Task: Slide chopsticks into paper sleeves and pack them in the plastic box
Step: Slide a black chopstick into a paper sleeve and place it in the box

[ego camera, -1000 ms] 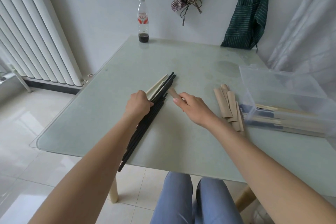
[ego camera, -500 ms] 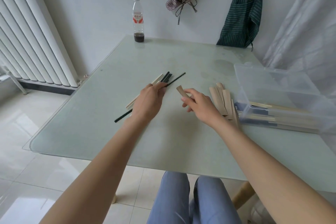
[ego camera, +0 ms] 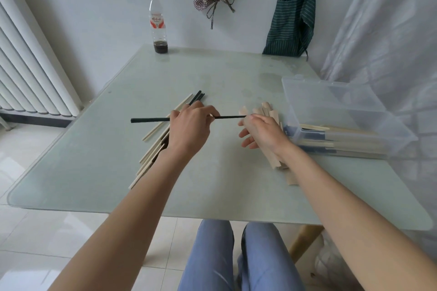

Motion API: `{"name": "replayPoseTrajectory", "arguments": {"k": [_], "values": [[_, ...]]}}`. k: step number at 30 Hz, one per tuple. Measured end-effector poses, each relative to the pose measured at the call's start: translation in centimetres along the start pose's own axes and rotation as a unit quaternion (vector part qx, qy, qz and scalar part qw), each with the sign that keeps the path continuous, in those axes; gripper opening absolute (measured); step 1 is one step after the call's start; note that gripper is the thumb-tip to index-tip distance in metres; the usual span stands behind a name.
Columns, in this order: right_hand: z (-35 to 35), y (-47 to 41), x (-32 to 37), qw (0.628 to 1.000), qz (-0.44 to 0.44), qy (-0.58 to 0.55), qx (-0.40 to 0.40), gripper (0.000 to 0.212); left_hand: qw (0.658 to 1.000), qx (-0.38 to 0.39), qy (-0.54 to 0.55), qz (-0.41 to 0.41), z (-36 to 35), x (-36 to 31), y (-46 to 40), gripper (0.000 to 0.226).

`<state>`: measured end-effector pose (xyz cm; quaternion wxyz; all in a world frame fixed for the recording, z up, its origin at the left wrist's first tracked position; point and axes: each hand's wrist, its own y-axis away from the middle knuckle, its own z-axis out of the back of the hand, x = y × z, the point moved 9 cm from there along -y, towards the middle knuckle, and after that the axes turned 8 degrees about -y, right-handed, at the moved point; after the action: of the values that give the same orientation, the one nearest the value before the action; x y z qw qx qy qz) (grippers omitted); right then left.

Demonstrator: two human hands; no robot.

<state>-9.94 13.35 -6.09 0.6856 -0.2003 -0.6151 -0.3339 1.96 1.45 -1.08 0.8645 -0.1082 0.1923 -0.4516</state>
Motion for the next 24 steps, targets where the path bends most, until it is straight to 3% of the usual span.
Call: {"name": "replayPoseTrajectory", "arguments": {"k": [6,14,18,24], "values": [[0.6,-0.3,0.1,0.999,0.03,0.006,0.022,0.03,1.0,0.005,-0.025,0.003,-0.1,-0.2,-0.2,0.025],[0.0,-0.3,1.1,0.962,0.102,0.239,0.079,0.028,0.997,0.038,-0.042,-0.06,-0.8,-2.3,-0.3,0.022],[-0.1,-0.1,1.6,0.962,0.111,0.238,0.078,0.025,0.998,0.03,0.006,-0.048,-0.8,-2.7,-0.3,0.014],[0.4,0.0,2.1,0.965,0.125,0.22,0.068,0.015,0.999,0.036,0.012,-0.028,-0.8,-2.2,-0.4,0.023]]}}
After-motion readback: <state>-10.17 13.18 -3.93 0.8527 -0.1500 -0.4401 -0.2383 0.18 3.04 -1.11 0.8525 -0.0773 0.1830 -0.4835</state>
